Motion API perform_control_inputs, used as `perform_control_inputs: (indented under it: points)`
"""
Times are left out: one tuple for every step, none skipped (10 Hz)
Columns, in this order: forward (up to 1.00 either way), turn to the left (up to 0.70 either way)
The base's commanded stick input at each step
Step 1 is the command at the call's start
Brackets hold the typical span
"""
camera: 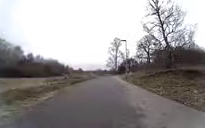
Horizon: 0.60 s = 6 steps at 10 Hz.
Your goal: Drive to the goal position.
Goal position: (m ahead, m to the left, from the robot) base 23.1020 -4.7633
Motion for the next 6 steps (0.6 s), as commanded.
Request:
perform_control_inputs:
  points:
    - [1.0, 0.0]
    - [1.0, 0.0]
    - [1.0, 0.0]
    - [1.0, 0.0]
    - [1.0, 0.0]
    - [1.0, 0.0]
